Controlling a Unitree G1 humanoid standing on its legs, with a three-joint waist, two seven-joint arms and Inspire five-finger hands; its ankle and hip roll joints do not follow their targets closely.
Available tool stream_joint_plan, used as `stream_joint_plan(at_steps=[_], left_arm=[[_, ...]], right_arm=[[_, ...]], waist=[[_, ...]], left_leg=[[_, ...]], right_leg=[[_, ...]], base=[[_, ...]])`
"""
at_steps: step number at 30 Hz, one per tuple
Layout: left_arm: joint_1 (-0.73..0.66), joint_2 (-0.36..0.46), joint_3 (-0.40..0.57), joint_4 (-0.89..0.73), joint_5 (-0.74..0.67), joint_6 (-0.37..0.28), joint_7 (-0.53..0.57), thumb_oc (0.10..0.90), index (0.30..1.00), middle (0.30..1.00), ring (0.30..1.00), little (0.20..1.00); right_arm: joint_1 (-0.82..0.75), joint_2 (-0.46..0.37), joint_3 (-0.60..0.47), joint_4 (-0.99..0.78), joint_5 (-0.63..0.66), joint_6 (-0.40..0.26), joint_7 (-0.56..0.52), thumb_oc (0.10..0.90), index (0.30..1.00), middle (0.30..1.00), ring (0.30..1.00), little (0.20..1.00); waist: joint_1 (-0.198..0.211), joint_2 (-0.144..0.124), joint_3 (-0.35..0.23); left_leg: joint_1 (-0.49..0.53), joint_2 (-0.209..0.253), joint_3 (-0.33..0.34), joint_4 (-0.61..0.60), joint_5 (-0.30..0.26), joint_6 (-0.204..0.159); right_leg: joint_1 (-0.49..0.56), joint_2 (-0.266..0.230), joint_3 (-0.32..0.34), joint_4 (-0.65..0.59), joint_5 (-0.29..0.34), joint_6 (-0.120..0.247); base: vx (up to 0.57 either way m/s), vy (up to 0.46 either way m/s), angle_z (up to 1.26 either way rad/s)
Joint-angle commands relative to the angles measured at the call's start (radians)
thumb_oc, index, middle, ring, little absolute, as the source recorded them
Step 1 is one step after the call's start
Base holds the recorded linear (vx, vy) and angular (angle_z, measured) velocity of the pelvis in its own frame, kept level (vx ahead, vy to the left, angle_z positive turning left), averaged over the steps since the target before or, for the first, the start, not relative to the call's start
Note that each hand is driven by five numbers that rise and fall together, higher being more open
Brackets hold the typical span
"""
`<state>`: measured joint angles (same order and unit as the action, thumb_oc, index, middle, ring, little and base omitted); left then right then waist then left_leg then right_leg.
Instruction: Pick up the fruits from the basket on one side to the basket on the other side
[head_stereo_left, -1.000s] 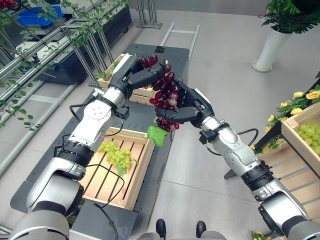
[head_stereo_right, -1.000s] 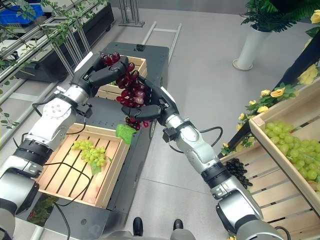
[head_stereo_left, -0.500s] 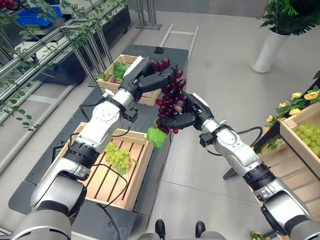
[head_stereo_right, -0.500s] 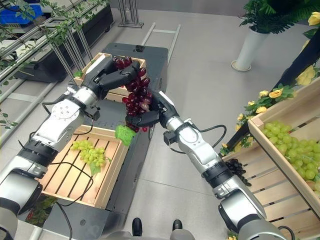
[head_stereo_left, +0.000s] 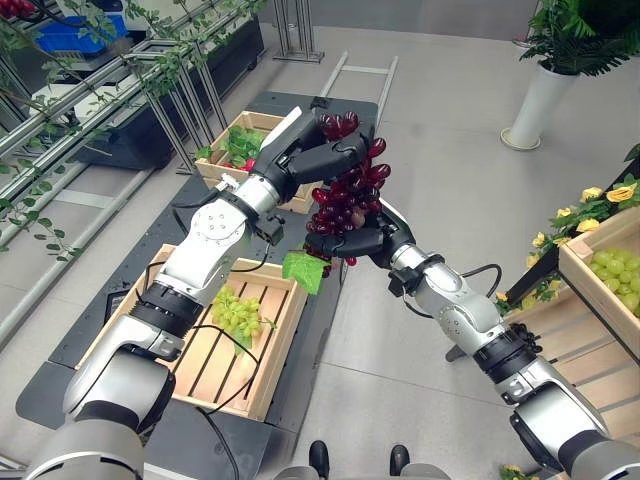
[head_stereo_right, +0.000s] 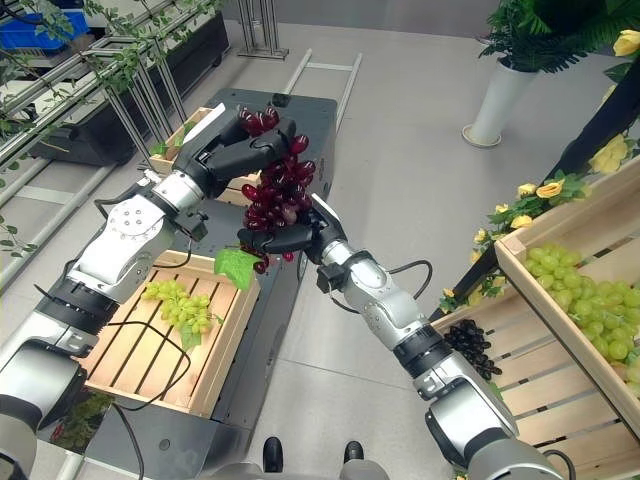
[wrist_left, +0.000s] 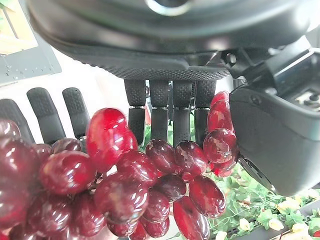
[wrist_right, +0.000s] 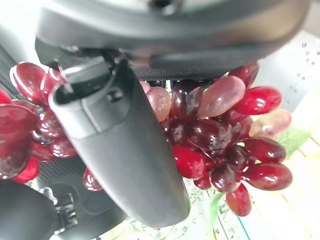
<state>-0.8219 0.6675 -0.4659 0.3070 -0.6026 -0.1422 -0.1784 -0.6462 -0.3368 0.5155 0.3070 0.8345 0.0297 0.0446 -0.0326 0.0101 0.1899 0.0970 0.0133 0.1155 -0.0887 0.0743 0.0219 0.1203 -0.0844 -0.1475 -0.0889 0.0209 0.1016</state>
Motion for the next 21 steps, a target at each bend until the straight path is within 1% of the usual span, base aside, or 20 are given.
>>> stream_joint_plan(at_steps=[1, 6, 7, 8, 12, 21], left_arm=[[-0.224, -0.076, -0.001, -0.028, -0.071, -0.071, 0.002, 0.4, 0.3, 0.3, 0.3, 0.3], [-0.216, -0.077, 0.004, -0.027, -0.086, -0.066, -0.008, 0.4, 0.3, 0.3, 0.3, 0.3], [-0.215, -0.078, 0.005, -0.023, -0.093, -0.069, -0.012, 0.4, 0.3, 0.3, 0.3, 0.3], [-0.217, -0.08, 0.006, -0.022, -0.104, -0.068, -0.016, 0.4, 0.3, 0.3, 0.3, 0.3], [-0.213, -0.1, 0.01, -0.023, -0.085, -0.07, -0.017, 0.4, 0.3, 0.3, 0.3, 0.3], [-0.206, -0.098, 0.014, -0.012, -0.082, -0.067, -0.012, 0.4, 0.3, 0.3, 0.3, 0.3]], right_arm=[[-0.105, 0.07, -0.065, 0.027, 0.081, -0.194, 0.002, 0.8, 0.9, 0.9, 0.9, 0.9], [-0.114, 0.081, -0.082, 0.026, 0.092, -0.233, -0.013, 0.8, 0.9, 0.9, 0.9, 0.9], [-0.117, 0.083, -0.082, 0.029, 0.091, -0.239, -0.011, 0.729, 0.794, 0.794, 0.794, 0.794], [-0.122, 0.084, -0.081, 0.03, 0.096, -0.256, -0.013, 0.4, 0.3, 0.3, 0.3, 0.3], [-0.125, 0.095, -0.088, 0.029, 0.113, -0.283, -0.004, 0.4, 0.3, 0.3, 0.3, 0.3], [-0.109, 0.104, -0.093, 0.022, 0.138, -0.314, 0.026, 0.4, 0.3, 0.3, 0.3, 0.3]], waist=[[0.031, 0.017, -0.166], [0.037, 0.017, -0.168], [0.037, 0.017, -0.168], [0.038, 0.017, -0.169], [0.039, 0.016, -0.171], [0.039, 0.014, -0.174]], left_leg=[[0.021, -0.003, -0.075, 0.001, -0.109, -0.045], [0.022, -0.004, -0.084, 0.001, -0.109, -0.044], [0.022, -0.004, -0.084, 0.001, -0.11, -0.044], [0.022, -0.004, -0.085, 0.001, -0.108, -0.043], [0.02, -0.004, -0.088, 0.001, -0.108, -0.043], [0.02, -0.004, -0.087, 0.001, -0.107, -0.042]], right_leg=[[0.02, 0.016, -0.049, 0.002, -0.042, -0.054], [0.023, 0.016, -0.051, 0.002, -0.042, -0.055], [0.023, 0.016, -0.051, 0.002, -0.042, -0.055], [0.023, 0.016, -0.051, 0.002, -0.041, -0.055], [0.022, 0.016, -0.052, 0.002, -0.041, -0.056], [0.021, 0.018, -0.05, 0.002, -0.042, -0.056]], base=[[0.0, 0.0, 0.0], [0.0, 0.0, 0.0], [0.0, 0.0, 0.0], [0.0, 0.0, 0.0], [0.0, 0.0, 0.0], [0.0, 0.0, 0.0]])
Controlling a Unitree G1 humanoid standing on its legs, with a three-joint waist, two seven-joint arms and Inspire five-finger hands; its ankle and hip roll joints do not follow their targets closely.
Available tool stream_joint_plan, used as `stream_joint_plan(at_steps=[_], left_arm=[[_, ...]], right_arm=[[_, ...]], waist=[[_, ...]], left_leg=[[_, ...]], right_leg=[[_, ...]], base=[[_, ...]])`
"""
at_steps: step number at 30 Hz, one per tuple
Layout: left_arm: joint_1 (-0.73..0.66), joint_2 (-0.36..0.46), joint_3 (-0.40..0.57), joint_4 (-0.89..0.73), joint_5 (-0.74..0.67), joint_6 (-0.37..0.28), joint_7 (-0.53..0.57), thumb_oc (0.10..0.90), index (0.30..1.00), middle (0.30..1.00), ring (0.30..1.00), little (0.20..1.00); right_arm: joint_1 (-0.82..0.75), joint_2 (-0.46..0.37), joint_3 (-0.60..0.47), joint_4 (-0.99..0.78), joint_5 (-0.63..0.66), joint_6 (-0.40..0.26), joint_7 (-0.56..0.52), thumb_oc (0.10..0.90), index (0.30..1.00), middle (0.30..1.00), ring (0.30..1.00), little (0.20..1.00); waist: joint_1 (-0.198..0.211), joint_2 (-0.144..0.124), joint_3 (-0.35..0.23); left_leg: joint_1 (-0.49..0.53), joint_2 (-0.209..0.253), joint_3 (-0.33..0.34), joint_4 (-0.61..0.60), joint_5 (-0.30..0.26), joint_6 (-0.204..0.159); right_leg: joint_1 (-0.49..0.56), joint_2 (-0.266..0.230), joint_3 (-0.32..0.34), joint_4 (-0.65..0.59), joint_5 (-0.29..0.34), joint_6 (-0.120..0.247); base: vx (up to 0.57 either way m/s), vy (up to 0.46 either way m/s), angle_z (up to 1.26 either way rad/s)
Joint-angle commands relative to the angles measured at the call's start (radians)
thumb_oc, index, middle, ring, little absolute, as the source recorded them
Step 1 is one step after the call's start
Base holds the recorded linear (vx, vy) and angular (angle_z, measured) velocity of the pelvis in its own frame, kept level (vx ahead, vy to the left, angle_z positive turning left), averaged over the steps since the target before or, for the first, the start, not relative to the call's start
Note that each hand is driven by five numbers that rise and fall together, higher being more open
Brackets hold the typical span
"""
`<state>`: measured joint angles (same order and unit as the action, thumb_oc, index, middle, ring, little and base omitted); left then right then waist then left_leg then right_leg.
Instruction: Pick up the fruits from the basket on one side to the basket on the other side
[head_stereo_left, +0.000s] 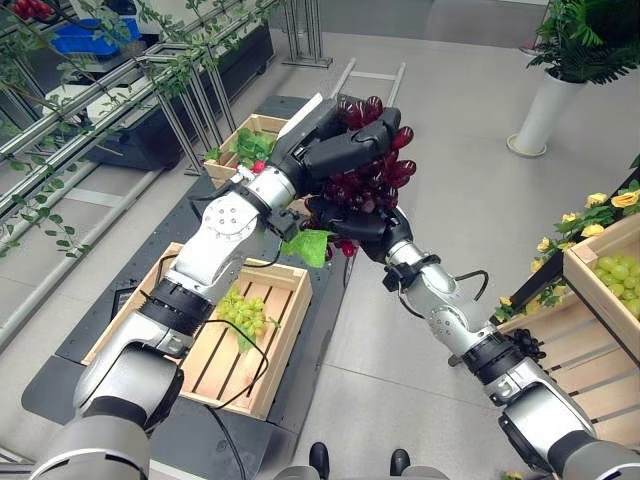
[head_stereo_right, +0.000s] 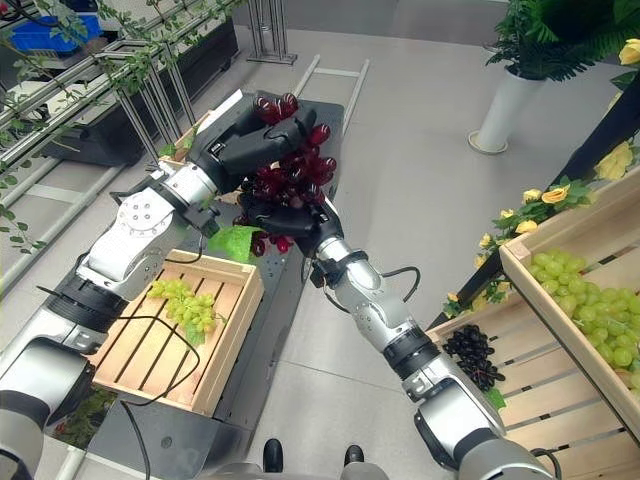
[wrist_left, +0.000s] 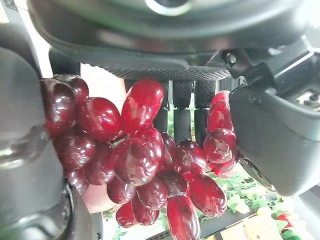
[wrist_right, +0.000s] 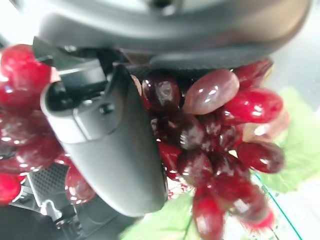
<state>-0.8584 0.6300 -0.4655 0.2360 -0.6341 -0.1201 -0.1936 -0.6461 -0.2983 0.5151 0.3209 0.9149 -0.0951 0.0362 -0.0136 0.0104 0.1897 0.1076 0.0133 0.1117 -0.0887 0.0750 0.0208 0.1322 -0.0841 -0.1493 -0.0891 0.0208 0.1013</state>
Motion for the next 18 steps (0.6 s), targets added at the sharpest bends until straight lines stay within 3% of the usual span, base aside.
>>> stream_joint_plan(at_steps=[1, 10, 11, 12, 18], left_arm=[[-0.172, -0.059, 0.012, 0.068, -0.053, -0.094, 0.002, 0.4, 0.3, 0.3, 0.3, 0.3], [-0.164, -0.064, 0.023, 0.109, -0.041, -0.081, 0.044, 0.4, 0.3, 0.3, 0.3, 0.3], [-0.16, -0.066, 0.026, 0.116, -0.029, -0.082, 0.061, 0.453, 0.38, 0.38, 0.38, 0.38], [-0.16, -0.066, 0.027, 0.118, -0.028, -0.082, 0.059, 0.8, 0.9, 0.9, 0.9, 0.9], [-0.146, -0.072, 0.036, 0.159, 0.006, -0.072, 0.074, 0.8, 0.9, 0.9, 0.9, 0.9]], right_arm=[[-0.111, 0.063, -0.092, 0.009, 0.063, -0.192, 0.036, 0.4, 0.3, 0.3, 0.3, 0.3], [-0.1, 0.067, -0.092, -0.005, 0.056, -0.205, 0.059, 0.4, 0.3, 0.3, 0.3, 0.3], [-0.098, 0.068, -0.092, -0.012, 0.056, -0.202, 0.058, 0.4, 0.3, 0.3, 0.3, 0.3], [-0.097, 0.068, -0.092, -0.013, 0.057, -0.201, 0.058, 0.4, 0.3, 0.3, 0.3, 0.3], [-0.087, 0.078, -0.097, -0.016, 0.054, -0.203, 0.061, 0.4, 0.3, 0.3, 0.3, 0.3]], waist=[[0.019, 0.014, -0.174], [0.012, 0.013, -0.174], [0.011, 0.013, -0.174], [0.01, 0.013, -0.174], [0.007, 0.013, -0.174]], left_leg=[[0.009, -0.003, -0.083, 0.001, -0.107, -0.041], [0.012, -0.001, -0.08, 0.001, -0.108, -0.04], [0.012, 0.0, -0.078, 0.001, -0.107, -0.041], [0.013, 0.0, -0.078, 0.001, -0.107, -0.041], [0.013, 0.001, -0.077, 0.001, -0.107, -0.04]], right_leg=[[0.008, 0.018, -0.047, 0.002, -0.041, -0.056], [0.009, 0.02, -0.04, 0.002, -0.041, -0.056], [0.008, 0.019, -0.039, 0.002, -0.041, -0.056], [0.008, 0.019, -0.039, 0.002, -0.041, -0.056], [0.007, 0.02, -0.033, 0.002, -0.041, -0.057]], base=[[0.0, 0.0, 0.0], [0.0, 0.0, 0.0], [0.0, 0.0, 0.0], [0.0, 0.0, 0.0], [0.0, 0.0, 0.0]])
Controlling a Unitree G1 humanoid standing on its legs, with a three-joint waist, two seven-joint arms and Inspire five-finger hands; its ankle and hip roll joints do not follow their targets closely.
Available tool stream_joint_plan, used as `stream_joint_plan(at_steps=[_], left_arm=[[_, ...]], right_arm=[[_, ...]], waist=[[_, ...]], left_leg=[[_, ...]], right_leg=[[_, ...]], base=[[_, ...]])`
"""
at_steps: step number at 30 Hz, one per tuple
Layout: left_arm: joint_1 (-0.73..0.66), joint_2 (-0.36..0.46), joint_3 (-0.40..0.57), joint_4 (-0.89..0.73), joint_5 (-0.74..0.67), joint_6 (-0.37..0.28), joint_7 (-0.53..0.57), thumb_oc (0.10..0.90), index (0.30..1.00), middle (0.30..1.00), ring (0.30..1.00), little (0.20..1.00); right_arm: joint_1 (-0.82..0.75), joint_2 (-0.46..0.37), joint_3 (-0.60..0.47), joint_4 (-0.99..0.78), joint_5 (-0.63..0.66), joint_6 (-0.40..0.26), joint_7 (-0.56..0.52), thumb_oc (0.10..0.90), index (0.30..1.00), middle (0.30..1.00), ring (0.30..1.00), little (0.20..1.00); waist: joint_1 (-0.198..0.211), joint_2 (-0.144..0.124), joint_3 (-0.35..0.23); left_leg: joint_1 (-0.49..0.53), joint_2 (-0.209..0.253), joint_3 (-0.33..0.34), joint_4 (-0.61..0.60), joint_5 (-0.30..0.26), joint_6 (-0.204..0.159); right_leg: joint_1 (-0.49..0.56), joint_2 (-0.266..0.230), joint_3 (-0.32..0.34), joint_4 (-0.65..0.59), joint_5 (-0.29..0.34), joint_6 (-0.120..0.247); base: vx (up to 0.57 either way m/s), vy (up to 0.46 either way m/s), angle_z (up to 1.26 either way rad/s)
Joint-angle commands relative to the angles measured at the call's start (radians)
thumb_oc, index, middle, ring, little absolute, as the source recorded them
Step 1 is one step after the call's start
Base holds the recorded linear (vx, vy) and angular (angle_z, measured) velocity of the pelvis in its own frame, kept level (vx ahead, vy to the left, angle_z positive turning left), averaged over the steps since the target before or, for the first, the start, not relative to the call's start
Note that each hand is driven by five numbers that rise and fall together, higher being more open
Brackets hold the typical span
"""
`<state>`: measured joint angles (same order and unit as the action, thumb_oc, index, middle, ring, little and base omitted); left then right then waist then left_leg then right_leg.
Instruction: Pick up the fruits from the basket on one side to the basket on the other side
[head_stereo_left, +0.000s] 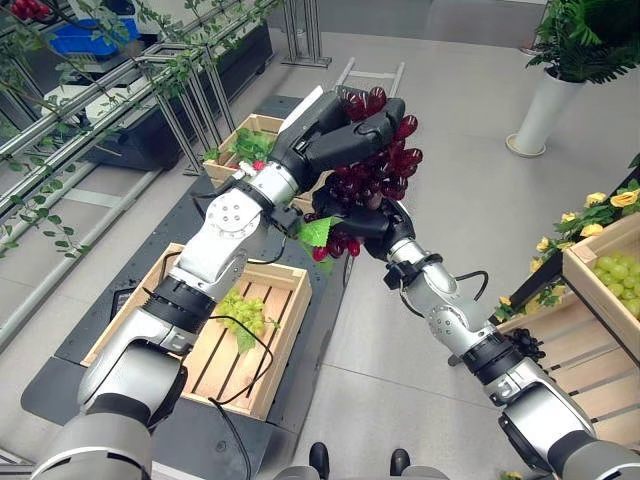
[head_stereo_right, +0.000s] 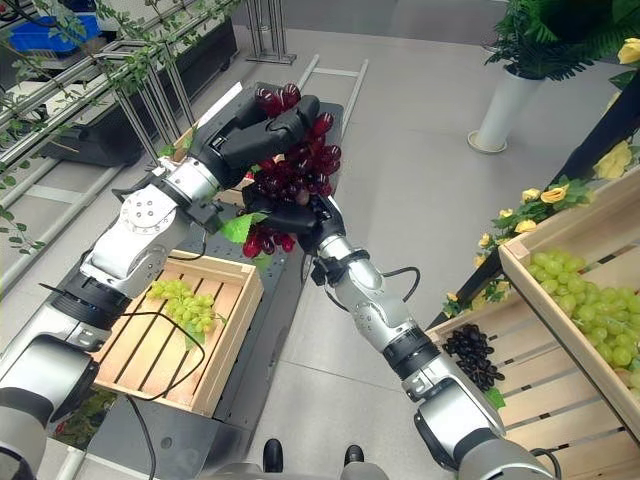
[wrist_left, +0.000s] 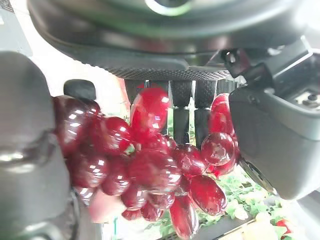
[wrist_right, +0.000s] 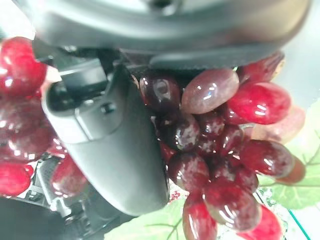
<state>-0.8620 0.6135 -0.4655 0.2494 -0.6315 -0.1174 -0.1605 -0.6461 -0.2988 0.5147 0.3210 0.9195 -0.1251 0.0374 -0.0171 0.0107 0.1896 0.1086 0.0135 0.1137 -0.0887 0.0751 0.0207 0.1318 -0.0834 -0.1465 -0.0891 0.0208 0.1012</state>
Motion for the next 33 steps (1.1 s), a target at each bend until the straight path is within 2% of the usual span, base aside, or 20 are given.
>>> stream_joint_plan(at_steps=[1, 9, 25, 29, 33], left_arm=[[-0.141, -0.057, 0.038, 0.155, 0.008, -0.074, 0.042, 0.8, 0.9, 0.9, 0.9, 0.9], [-0.136, -0.051, 0.048, 0.246, 0.044, -0.082, 0.084, 0.8, 0.9, 0.9, 0.9, 0.9], [-0.087, -0.046, 0.137, 0.438, 0.059, -0.162, 0.256, 0.8, 0.9, 0.9, 0.9, 0.9], [-0.061, -0.037, 0.158, 0.466, 0.052, -0.158, 0.278, 0.8, 0.9, 0.9, 0.9, 0.9], [-0.028, -0.032, 0.187, 0.499, 0.036, -0.189, 0.268, 0.8, 0.9, 0.9, 0.9, 0.9]], right_arm=[[-0.086, 0.081, -0.096, -0.015, 0.049, -0.174, 0.061, 0.4, 0.3, 0.3, 0.3, 0.3], [-0.079, 0.08, -0.102, -0.004, 0.056, -0.169, 0.069, 0.4, 0.3, 0.3, 0.3, 0.3], [-0.014, 0.077, -0.125, 0.017, 0.094, -0.154, 0.129, 0.4, 0.3, 0.3, 0.3, 0.3], [0.014, 0.074, -0.136, 0.02, 0.12, -0.155, 0.144, 0.4, 0.3, 0.3, 0.3, 0.3], [0.055, 0.075, -0.147, 0.023, 0.134, -0.157, 0.16, 0.4, 0.3, 0.3, 0.3, 0.3]], waist=[[0.01, 0.013, -0.173], [0.003, 0.016, -0.173], [-0.023, 0.017, -0.176], [-0.03, 0.017, -0.176], [-0.042, 0.017, -0.175]], left_leg=[[0.012, 0.001, -0.078, 0.001, -0.107, -0.04], [0.016, 0.001, -0.072, 0.001, -0.106, -0.039], [0.024, 0.006, -0.047, 0.001, -0.106, -0.038], [0.026, 0.009, -0.04, 0.001, -0.106, -0.038], [0.026, 0.012, -0.028, 0.001, -0.105, -0.038]], right_leg=[[0.008, 0.019, -0.035, 0.002, -0.041, -0.057], [0.008, 0.019, -0.03, 0.002, -0.038, -0.055], [0.002, 0.02, -0.003, 0.002, -0.032, -0.054], [0.001, 0.02, 0.0, 0.002, -0.031, -0.053], [-0.003, 0.02, 0.008, 0.002, -0.027, -0.052]], base=[[0.0, 0.0, 0.0], [0.0, 0.0, 0.0], [0.0, 0.001, 0.0], [0.0, 0.006, -0.08], [-0.01, 0.005, -0.07]])
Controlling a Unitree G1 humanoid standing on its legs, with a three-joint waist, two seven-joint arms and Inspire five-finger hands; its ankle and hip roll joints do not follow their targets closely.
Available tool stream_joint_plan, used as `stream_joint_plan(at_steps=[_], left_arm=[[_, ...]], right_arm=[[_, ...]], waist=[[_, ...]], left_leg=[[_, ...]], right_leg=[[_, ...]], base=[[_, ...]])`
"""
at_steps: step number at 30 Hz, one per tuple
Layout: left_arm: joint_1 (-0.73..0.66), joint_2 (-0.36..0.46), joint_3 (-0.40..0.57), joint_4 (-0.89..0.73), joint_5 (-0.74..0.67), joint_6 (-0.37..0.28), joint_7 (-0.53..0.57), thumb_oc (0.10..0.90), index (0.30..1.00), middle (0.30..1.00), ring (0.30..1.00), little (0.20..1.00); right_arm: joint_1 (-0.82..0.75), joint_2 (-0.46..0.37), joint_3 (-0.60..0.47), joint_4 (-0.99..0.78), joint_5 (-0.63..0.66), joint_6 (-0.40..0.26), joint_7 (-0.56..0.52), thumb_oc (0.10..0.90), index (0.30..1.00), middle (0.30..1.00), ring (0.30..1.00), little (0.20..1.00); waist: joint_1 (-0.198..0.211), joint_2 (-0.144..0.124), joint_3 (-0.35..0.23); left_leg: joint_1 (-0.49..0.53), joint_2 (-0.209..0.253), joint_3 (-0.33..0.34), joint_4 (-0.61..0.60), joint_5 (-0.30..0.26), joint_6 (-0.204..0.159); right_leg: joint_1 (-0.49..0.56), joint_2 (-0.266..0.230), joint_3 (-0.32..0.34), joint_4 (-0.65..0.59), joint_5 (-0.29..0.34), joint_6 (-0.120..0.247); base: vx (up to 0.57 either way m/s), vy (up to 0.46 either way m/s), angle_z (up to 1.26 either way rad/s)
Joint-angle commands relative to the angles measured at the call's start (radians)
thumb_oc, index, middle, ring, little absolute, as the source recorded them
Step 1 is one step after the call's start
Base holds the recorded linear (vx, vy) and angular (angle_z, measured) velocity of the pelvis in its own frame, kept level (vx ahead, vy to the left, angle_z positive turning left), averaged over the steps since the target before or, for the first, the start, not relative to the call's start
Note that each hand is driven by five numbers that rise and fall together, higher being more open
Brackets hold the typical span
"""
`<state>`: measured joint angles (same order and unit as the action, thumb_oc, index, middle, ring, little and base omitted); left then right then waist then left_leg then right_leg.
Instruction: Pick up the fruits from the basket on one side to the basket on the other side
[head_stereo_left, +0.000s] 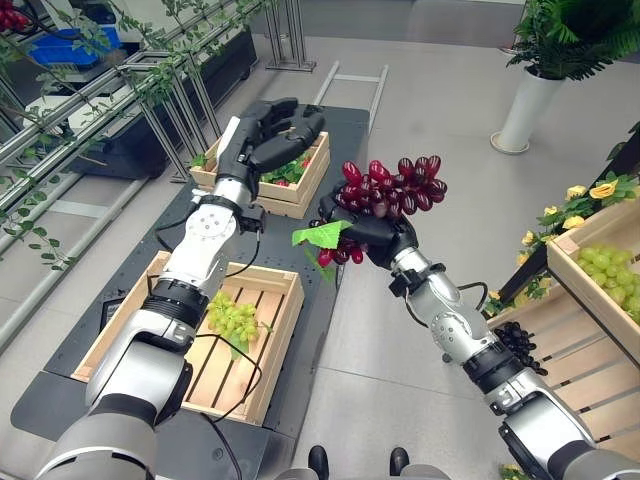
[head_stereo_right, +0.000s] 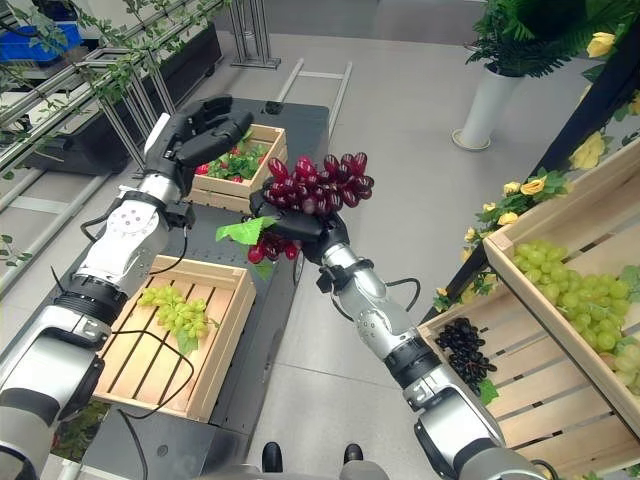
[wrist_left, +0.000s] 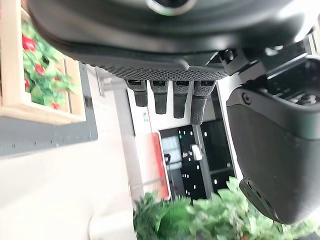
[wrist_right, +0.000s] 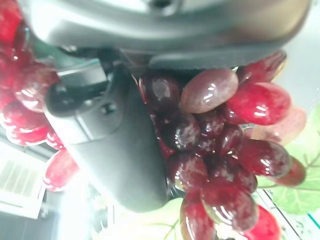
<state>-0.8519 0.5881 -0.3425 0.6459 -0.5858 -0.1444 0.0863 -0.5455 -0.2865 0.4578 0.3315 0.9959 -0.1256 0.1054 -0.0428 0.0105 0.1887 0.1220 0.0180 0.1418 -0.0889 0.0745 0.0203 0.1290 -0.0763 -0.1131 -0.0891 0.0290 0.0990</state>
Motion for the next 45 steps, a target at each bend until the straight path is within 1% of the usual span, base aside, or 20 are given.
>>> stream_joint_plan(at_steps=[1, 6, 7, 10, 12, 13, 15, 17, 18, 20, 23, 25, 29, 31, 33, 34, 37, 40, 44, 45], left_arm=[[-0.019, -0.009, 0.077, 0.11, -0.012, -0.159, 0.019, 0.8, 0.9, 0.9, 0.9, 0.9], [0.067, -0.029, 0.121, 0.132, -0.044, -0.144, -0.011, 0.8, 0.9, 0.9, 0.9, 0.9], [0.113, -0.044, 0.135, 0.139, -0.048, -0.151, -0.028, 0.8, 0.9, 0.9, 0.9, 0.9], [0.177, -0.068, 0.149, 0.139, -0.042, -0.155, -0.045, 0.8, 0.9, 0.9, 0.9, 0.9], [0.241, -0.092, 0.162, 0.134, -0.042, -0.15, -0.045, 0.8, 0.9, 0.9, 0.9, 0.9], [0.299, -0.116, 0.177, 0.129, -0.035, -0.155, -0.035, 0.8, 0.9, 0.9, 0.9, 0.9], [0.334, -0.13, 0.183, 0.125, -0.024, -0.158, -0.026, 0.8, 0.9, 0.9, 0.9, 0.9], [0.418, -0.174, 0.188, 0.115, -0.011, -0.188, -0.046, 0.8, 0.9, 0.9, 0.9, 0.9], [0.419, -0.174, 0.188, 0.114, -0.011, -0.188, -0.046, 0.8, 0.9, 0.9, 0.9, 0.9], [0.493, -0.215, 0.178, 0.083, 0.0, -0.197, -0.071, 0.8, 0.9, 0.9, 0.9, 0.9], [0.576, -0.245, 0.181, 0.058, 0.019, -0.2, -0.097, 0.8, 0.9, 0.9, 0.9, 0.9], [0.657, -0.28, 0.186, 0.049, 0.016, -0.198, -0.096, 0.8, 0.9, 0.9, 0.9, 0.9], [0.703, -0.296, 0.196, 0.053, 0.005, -0.192, -0.114, 0.8, 0.9, 0.9, 0.9, 0.9], [0.723, -0.306, 0.201, 0.046, -0.043, -0.199, -0.167, 0.8, 0.9, 0.9, 0.9, 0.9], [0.743, -0.314, 0.2, 0.034, -0.053, -0.211, -0.196, 0.8, 0.9, 0.9, 0.9, 0.9], [0.76, -0.322, 0.195, 0.024, -0.065, -0.22, -0.225, 0.8, 0.9, 0.9, 0.9, 0.9], [0.771, -0.327, 0.187, 0.013, -0.076, -0.216, -0.227, 0.8, 0.9, 0.9, 0.9, 0.9], [0.777, -0.338, 0.178, 0.009, -0.126, -0.217, -0.217, 0.8, 0.9, 0.9, 0.9, 0.9], [0.743, -0.362, 0.14, 0.001, -0.138, -0.226, -0.178, 0.8, 0.9, 0.9, 0.9, 0.9], [0.74, -0.364, 0.139, 0.001, -0.138, -0.226, -0.177, 0.8, 0.9, 0.9, 0.9, 0.9]], right_arm=[[-0.028, 0.063, -0.094, 0.017, 0.058, -0.154, 0.108, 0.4, 0.3, 0.3, 0.3, 0.3], [0.034, 0.056, -0.106, 0.019, 0.046, -0.142, 0.13, 0.4, 0.3, 0.3, 0.3, 0.3], [0.065, 0.053, -0.112, 0.02, 0.046, -0.142, 0.146, 0.4, 0.3, 0.3, 0.3, 0.3], [0.106, 0.051, -0.123, 0.016, 0.049, -0.146, 0.156, 0.4, 0.3, 0.3, 0.3, 0.3], [0.147, 0.051, -0.135, 0.007, 0.052, -0.146, 0.16, 0.4, 0.3, 0.3, 0.3, 0.3], [0.181, 0.051, -0.148, -0.001, 0.048, -0.139, 0.168, 0.4, 0.3, 0.3, 0.3, 0.3], [0.204, 0.049, -0.152, -0.002, 0.046, -0.14, 0.175, 0.4, 0.3, 0.3, 0.3, 0.3], [0.262, 0.049, -0.172, -0.013, 0.033, -0.135, 0.176, 0.4, 0.3, 0.3, 0.3, 0.3], [0.263, 0.049, -0.172, -0.013, 0.033, -0.135, 0.176, 0.4, 0.3, 0.3, 0.3, 0.3], [0.32, 0.039, -0.2, -0.015, 0.019, -0.127, 0.184, 0.4, 0.3, 0.3, 0.3, 0.3], [0.393, 0.029, -0.235, -0.021, 0.011, -0.118, 0.201, 0.4, 0.3, 0.3, 0.3, 0.3], [0.461, 0.023, -0.273, -0.016, -0.002, -0.103, 0.206, 0.4, 0.3, 0.3, 0.3, 0.3], [0.501, 0.032, -0.298, -0.009, -0.02, -0.092, 0.193, 0.4, 0.3, 0.3, 0.3, 0.3], [0.524, 0.035, -0.316, -0.003, -0.029, -0.078, 0.183, 0.4, 0.3, 0.3, 0.3, 0.3], [0.54, 0.038, -0.329, 0.013, -0.038, -0.072, 0.183, 0.4, 0.3, 0.3, 0.3, 0.3], [0.553, 0.039, -0.337, 0.031, -0.048, -0.056, 0.183, 0.4, 0.3, 0.3, 0.3, 0.3], [0.561, 0.041, -0.338, 0.041, -0.05, -0.046, 0.18, 0.4, 0.3, 0.3, 0.3, 0.3], [0.569, 0.046, -0.336, 0.062, -0.049, -0.047, 0.173, 0.4, 0.3, 0.3, 0.3, 0.3], [0.549, 0.047, -0.321, 0.068, -0.037, -0.065, 0.153, 0.4, 0.3, 0.3, 0.3, 0.3], [0.547, 0.047, -0.321, 0.068, -0.036, -0.066, 0.15, 0.4, 0.3, 0.3, 0.3, 0.3]], waist=[[-0.022, 0.017, -0.173], [-0.034, 0.015, -0.171], [-0.037, 0.013, -0.169], [-0.041, 0.01, -0.165], [-0.045, 0.007, -0.159], [-0.049, 0.005, -0.152], [-0.051, 0.004, -0.149], [-0.057, -0.002, -0.14], [-0.056, -0.002, -0.14], [-0.059, -0.007, -0.132], [-0.06, -0.013, -0.124], [-0.061, -0.018, -0.116], [-0.064, -0.026, -0.108], [-0.069, -0.032, -0.102], [-0.071, -0.034, -0.096], [-0.072, -0.037, -0.09], [-0.073, -0.039, -0.083], [-0.076, -0.045, -0.069], [-0.086, -0.052, -0.019], [-0.086, -0.052, -0.016]], left_leg=[[0.016, 0.009, -0.05, 0.002, -0.105, -0.038], [0.019, 0.013, -0.035, 0.002, -0.102, -0.039], [0.019, 0.014, -0.029, 0.002, -0.101, -0.039], [0.021, 0.015, -0.022, 0.002, -0.101, -0.038], [0.022, 0.015, -0.016, 0.002, -0.102, -0.035], [0.025, 0.016, -0.01, 0.002, -0.103, -0.033], [0.027, 0.017, -0.006, 0.002, -0.104, -0.031], [0.028, 0.018, 0.004, 0.002, -0.106, -0.026], [0.028, 0.018, 0.005, 0.002, -0.106, -0.026], [0.03, 0.019, 0.013, 0.002, -0.108, -0.023], [0.033, 0.021, 0.021, 0.002, -0.109, -0.022], [0.034, 0.023, 0.031, 0.002, -0.109, -0.021], [0.033, 0.025, 0.041, 0.002, -0.109, -0.02], [0.031, 0.026, 0.048, 0.002, -0.108, -0.019], [0.03, 0.028, 0.057, 0.002, -0.109, -0.019], [0.028, 0.028, 0.062, 0.002, -0.109, -0.019], [0.025, 0.028, 0.066, 0.002, -0.109, -0.018], [0.018, 0.029, 0.073, 0.002, -0.11, -0.016], [-0.011, 0.034, 0.082, 0.002, -0.098, -0.011], [-0.012, 0.034, 0.083, 0.002, -0.098, -0.01]], right_leg=[[-0.001, 0.014, -0.021, 0.002, -0.034, -0.049], [-0.005, 0.014, -0.008, 0.002, -0.026, -0.047], [-0.007, 0.015, -0.004, 0.002, -0.024, -0.046], [-0.01, 0.016, 0.0, 0.002, -0.021, -0.045], [-0.013, 0.018, 0.007, 0.002, -0.017, -0.044], [-0.014, 0.019, 0.014, 0.002, -0.016, -0.044], [-0.016, 0.02, 0.018, 0.002, -0.015, -0.043], [-0.021, 0.022, 0.029, 0.002, -0.011, -0.041], [-0.021, 0.022, 0.029, 0.002, -0.011, -0.041], [-0.024, 0.023, 0.036, 0.002, -0.006, -0.038], [-0.027, 0.024, 0.043, 0.002, 0.001, -0.034], [-0.03, 0.025, 0.046, 0.002, 0.008, -0.032], [-0.036, 0.027, 0.052, 0.002, 0.016, -0.03], [-0.042, 0.028, 0.057, 0.002, 0.022, -0.028], [-0.045, 0.028, 0.06, 0.002, 0.026, -0.027], [-0.051, 0.028, 0.064, 0.002, 0.031, -0.026], [-0.056, 0.029, 0.068, 0.002, 0.034, -0.024], [-0.066, 0.03, 0.074, 0.002, 0.04, -0.022], [-0.102, 0.036, 0.095, 0.008, 0.055, -0.027], [-0.105, 0.037, 0.096, 0.012, 0.054, -0.028]], base=[[0.0, 0.011, -0.07], [0.01, 0.011, -0.09], [0.01, 0.007, -0.3], [0.01, 0.008, -0.15], [0.01, 0.019, -0.15], [0.01, 0.021, -0.21], [0.01, 0.023, -0.17], [0.01, 0.027, -0.18], [0.02, 0.023, -0.2], [0.03, 0.024, -0.11], [0.04, 0.017, -0.03], [0.06, 0.012, -0.1], [0.02, 0.001, -0.19], [0.02, 0.0, -0.16], [0.01, 0.008, -0.09], [0.01, 0.012, -0.05], [0.0, 0.009, -0.06], [0.01, 0.002, -0.11], [-0.06, 0.01, -0.13], [-0.07, 0.015, -0.19]])
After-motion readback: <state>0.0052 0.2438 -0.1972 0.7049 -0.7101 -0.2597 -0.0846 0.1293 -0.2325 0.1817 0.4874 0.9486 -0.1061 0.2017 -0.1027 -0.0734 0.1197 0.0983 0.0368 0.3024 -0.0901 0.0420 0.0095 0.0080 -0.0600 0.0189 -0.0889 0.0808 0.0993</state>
